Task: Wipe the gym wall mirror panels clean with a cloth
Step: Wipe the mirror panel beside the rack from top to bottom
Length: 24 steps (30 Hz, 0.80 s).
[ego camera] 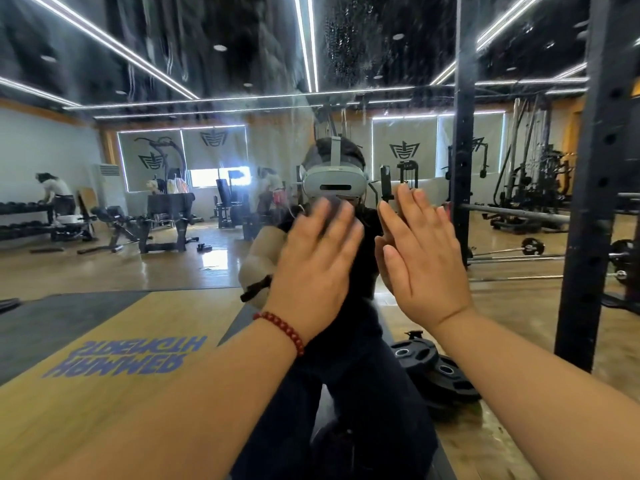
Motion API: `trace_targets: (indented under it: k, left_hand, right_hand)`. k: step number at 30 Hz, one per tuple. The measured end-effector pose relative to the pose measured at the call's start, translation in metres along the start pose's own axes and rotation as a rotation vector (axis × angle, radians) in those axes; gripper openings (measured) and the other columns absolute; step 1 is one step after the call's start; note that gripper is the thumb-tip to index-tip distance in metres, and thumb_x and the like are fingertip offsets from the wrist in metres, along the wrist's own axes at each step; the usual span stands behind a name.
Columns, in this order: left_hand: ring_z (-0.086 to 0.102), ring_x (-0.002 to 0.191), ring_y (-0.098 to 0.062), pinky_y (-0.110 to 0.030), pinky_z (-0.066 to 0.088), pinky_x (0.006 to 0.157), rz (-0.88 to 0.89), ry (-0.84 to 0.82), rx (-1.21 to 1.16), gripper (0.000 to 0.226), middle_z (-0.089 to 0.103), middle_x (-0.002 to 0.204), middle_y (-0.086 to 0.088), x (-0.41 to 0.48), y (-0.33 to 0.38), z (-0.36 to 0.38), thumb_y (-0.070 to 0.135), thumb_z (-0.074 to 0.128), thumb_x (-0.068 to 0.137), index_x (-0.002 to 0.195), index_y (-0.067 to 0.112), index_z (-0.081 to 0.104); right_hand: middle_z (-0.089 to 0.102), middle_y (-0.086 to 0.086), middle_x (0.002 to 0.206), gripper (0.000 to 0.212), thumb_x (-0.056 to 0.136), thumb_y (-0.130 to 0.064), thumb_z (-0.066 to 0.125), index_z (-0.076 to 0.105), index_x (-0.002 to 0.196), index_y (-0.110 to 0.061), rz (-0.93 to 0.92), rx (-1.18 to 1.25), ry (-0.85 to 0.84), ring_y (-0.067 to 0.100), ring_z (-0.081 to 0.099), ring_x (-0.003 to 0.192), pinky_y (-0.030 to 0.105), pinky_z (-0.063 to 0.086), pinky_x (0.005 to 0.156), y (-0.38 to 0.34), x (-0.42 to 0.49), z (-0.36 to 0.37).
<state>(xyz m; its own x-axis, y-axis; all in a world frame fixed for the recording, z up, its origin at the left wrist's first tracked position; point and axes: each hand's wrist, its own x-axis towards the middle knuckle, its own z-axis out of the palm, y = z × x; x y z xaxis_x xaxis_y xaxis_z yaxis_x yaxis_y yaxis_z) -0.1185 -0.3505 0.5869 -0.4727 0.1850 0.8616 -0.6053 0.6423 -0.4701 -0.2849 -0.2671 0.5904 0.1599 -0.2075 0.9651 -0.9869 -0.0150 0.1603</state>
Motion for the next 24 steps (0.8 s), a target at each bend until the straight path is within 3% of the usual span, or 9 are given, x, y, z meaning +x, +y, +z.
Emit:
trace_targets:
  k: [2, 4, 8, 10, 14, 16, 19, 21, 24]
  left_hand:
    - [0.029, 0.141, -0.037, -0.050, 0.022, 0.118, 0.186, -0.070, -0.010, 0.043, 0.046, 0.149, -0.014, -0.014, 0.011, 0.005, 0.016, 0.041, 0.100, 0.141, 0.005, 0.049]
    - [0.032, 0.140, -0.034, -0.048, 0.026, 0.116, 0.240, -0.067, 0.003, 0.043, 0.049, 0.147, -0.012, -0.009, 0.002, 0.000, 0.017, 0.047, 0.098, 0.139, 0.006, 0.052]
    - [0.034, 0.137, -0.036, -0.051, 0.032, 0.113, -0.047, 0.068, 0.058, 0.044, 0.053, 0.143, -0.016, 0.039, -0.014, -0.007, 0.016, 0.046, 0.094, 0.135, 0.002, 0.055]
    - [0.032, 0.138, -0.037, -0.054, 0.033, 0.113, -0.074, 0.082, 0.043, 0.045, 0.051, 0.145, -0.017, 0.047, -0.014, -0.004, 0.014, 0.047, 0.095, 0.137, 0.000, 0.052]
    - [0.035, 0.139, -0.037, -0.050, 0.027, 0.116, 0.339, -0.055, 0.005, 0.049, 0.049, 0.147, -0.015, 0.015, -0.017, -0.003, 0.014, 0.060, 0.093, 0.139, 0.002, 0.051]
    - [0.041, 0.138, -0.037, -0.050, 0.033, 0.114, 0.422, -0.117, 0.021, 0.051, 0.050, 0.145, -0.014, 0.020, -0.031, -0.012, 0.014, 0.066, 0.089, 0.138, 0.005, 0.053]
    - [0.048, 0.131, -0.043, -0.056, 0.042, 0.107, 0.198, -0.040, 0.086, 0.044, 0.055, 0.139, -0.018, 0.060, -0.048, -0.019, 0.012, 0.057, 0.089, 0.132, 0.002, 0.059]
    - [0.046, 0.132, -0.044, -0.055, 0.033, 0.111, 0.075, -0.005, 0.103, 0.047, 0.055, 0.140, -0.018, 0.074, -0.045, -0.021, 0.019, 0.042, 0.092, 0.132, 0.002, 0.059]
    - [0.036, 0.139, -0.041, -0.053, 0.022, 0.117, 0.238, -0.074, 0.086, 0.049, 0.049, 0.147, -0.014, 0.048, -0.024, -0.013, 0.026, 0.042, 0.095, 0.138, 0.005, 0.054]
  right_hand:
    - [0.024, 0.012, 0.161, 0.053, 0.103, -0.029, 0.029, 0.036, 0.151, -0.010, -0.008, -0.001, -0.015, 0.020, 0.010, 0.151, 0.032, -0.004, 0.123, 0.002, -0.001, 0.000]
    - [0.023, 0.012, 0.161, 0.052, 0.103, -0.029, 0.028, 0.034, 0.152, -0.010, -0.010, 0.015, -0.026, 0.019, 0.009, 0.151, 0.032, -0.005, 0.123, 0.002, -0.001, -0.001]
    - [0.024, 0.012, 0.160, 0.051, 0.103, -0.027, 0.028, 0.037, 0.150, -0.010, 0.004, 0.051, -0.026, 0.024, 0.014, 0.150, 0.033, -0.003, 0.124, 0.002, -0.001, -0.003]
    - [0.023, 0.010, 0.161, 0.051, 0.103, -0.026, 0.028, 0.036, 0.151, -0.010, 0.005, 0.067, -0.042, 0.022, 0.011, 0.151, 0.032, -0.003, 0.124, 0.002, -0.001, -0.005]
    - [0.019, 0.005, 0.162, 0.053, 0.102, -0.026, 0.029, 0.033, 0.153, -0.013, -0.005, 0.070, -0.111, 0.017, 0.010, 0.151, 0.032, 0.000, 0.124, 0.006, -0.004, -0.012]
    - [0.021, 0.005, 0.162, 0.054, 0.101, -0.027, 0.030, 0.032, 0.153, -0.013, -0.034, 0.003, -0.137, 0.019, 0.014, 0.151, 0.033, 0.003, 0.123, 0.009, -0.006, -0.018]
    - [0.025, 0.008, 0.161, 0.055, 0.100, -0.029, 0.031, 0.032, 0.153, -0.013, -0.036, -0.089, -0.135, 0.023, 0.018, 0.150, 0.035, 0.004, 0.123, 0.018, 0.008, -0.029]
    - [0.027, 0.009, 0.161, 0.056, 0.100, -0.031, 0.031, 0.033, 0.153, -0.013, -0.022, -0.109, -0.113, 0.025, 0.020, 0.149, 0.038, 0.006, 0.122, 0.023, 0.029, -0.034]
    - [0.028, 0.011, 0.160, 0.057, 0.099, -0.033, 0.033, 0.034, 0.152, -0.011, -0.101, -0.144, -0.134, 0.026, 0.021, 0.149, 0.042, 0.011, 0.122, 0.031, 0.059, -0.035]
